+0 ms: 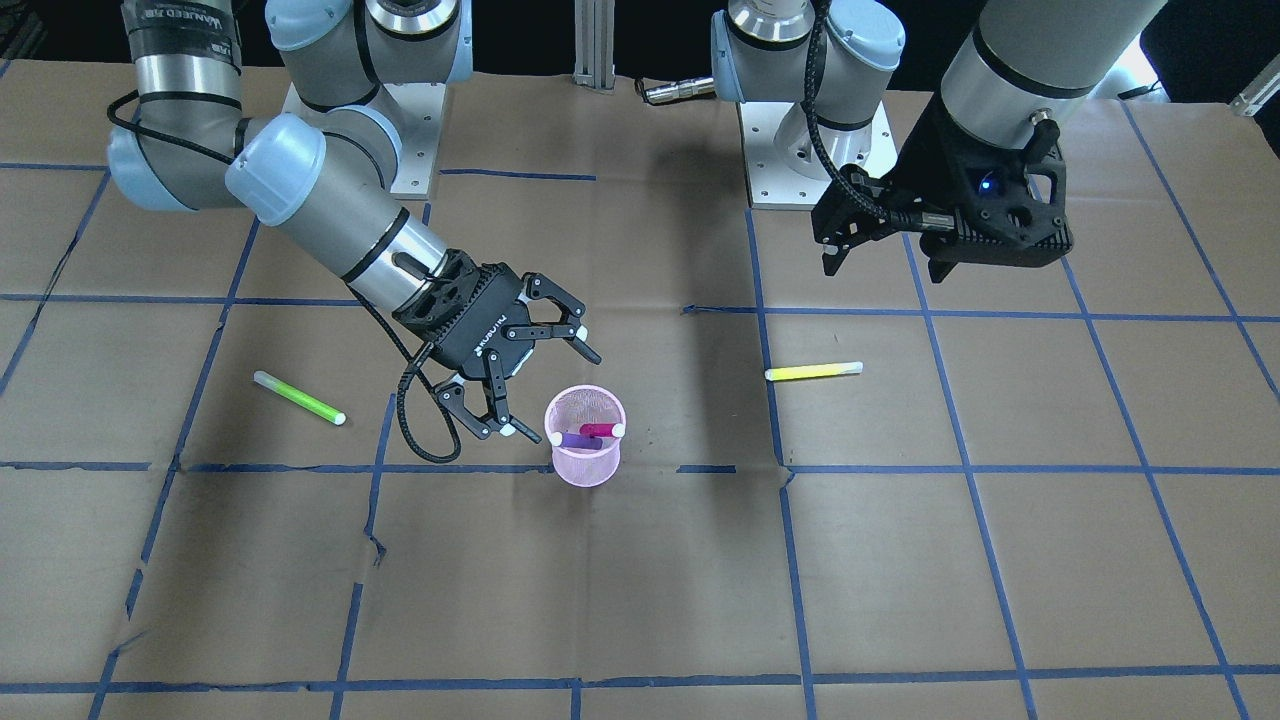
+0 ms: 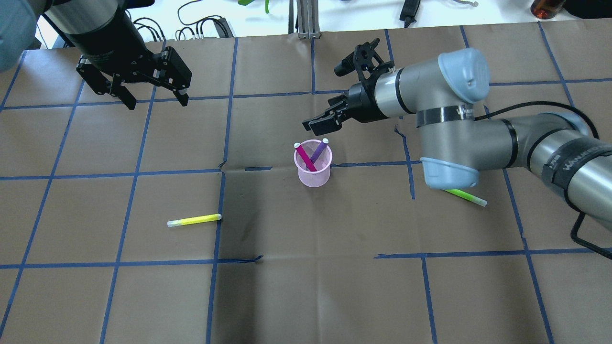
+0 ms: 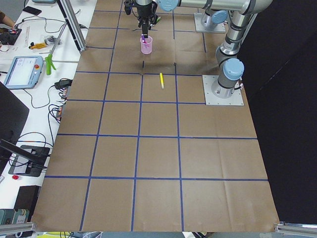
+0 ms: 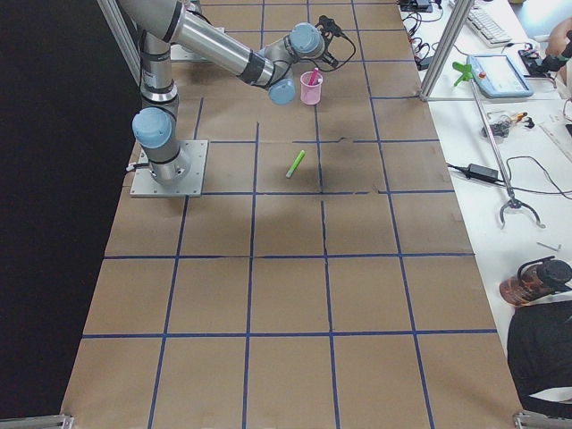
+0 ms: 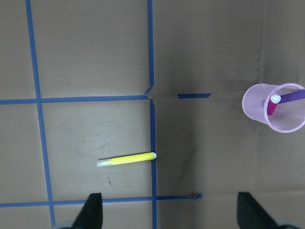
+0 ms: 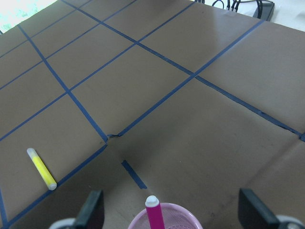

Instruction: Insert purple and pink pens into pink cup

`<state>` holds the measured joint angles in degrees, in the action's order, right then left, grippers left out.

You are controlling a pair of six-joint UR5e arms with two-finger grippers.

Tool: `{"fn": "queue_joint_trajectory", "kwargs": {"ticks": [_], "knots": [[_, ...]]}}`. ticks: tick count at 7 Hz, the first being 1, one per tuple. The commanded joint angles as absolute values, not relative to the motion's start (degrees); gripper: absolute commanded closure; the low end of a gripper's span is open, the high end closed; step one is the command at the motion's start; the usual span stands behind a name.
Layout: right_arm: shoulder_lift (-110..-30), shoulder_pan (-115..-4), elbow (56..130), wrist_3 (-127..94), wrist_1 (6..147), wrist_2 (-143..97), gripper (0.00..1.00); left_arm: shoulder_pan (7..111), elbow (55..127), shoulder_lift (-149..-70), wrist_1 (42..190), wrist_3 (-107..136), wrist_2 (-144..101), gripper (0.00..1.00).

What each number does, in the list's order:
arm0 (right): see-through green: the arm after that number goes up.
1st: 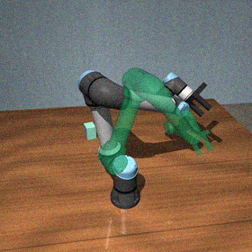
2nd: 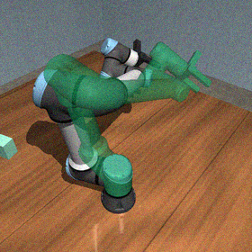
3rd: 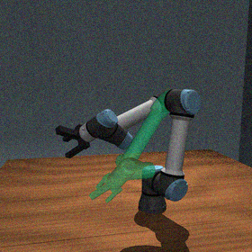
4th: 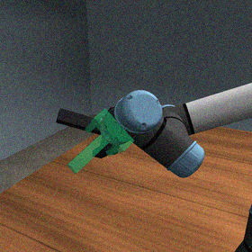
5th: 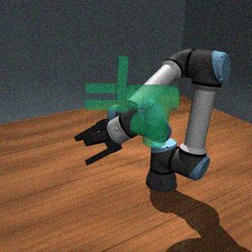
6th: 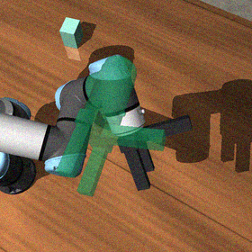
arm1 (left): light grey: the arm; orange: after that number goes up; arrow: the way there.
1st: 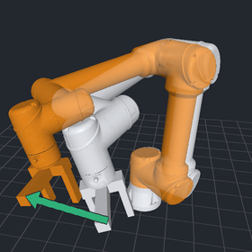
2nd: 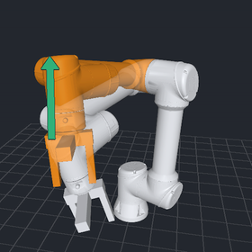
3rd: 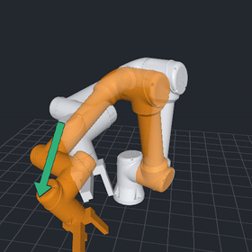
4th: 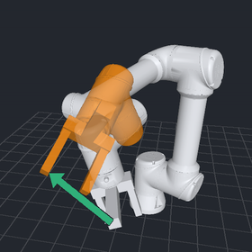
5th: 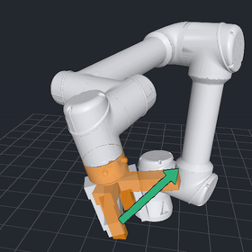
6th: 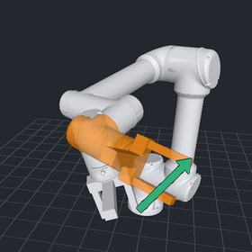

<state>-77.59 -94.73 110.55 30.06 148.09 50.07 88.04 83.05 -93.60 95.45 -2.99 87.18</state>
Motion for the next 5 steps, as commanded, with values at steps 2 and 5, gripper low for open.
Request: {"fn": "queue_joint_trajectory", "kwargs": {"ticks": [2,5], "knots": [[-80.4,-94.7,101.2,30.0,121.2,63.8,0.0,88.1,83.1,-93.6,95.4,-3.0,87.2,0.02],[-80.3,-92.2,89.5,15.7,97.4,77.2,0.0,88.0,83.0,-93.7,95.4,-2.9,87.2,0.02]]}}
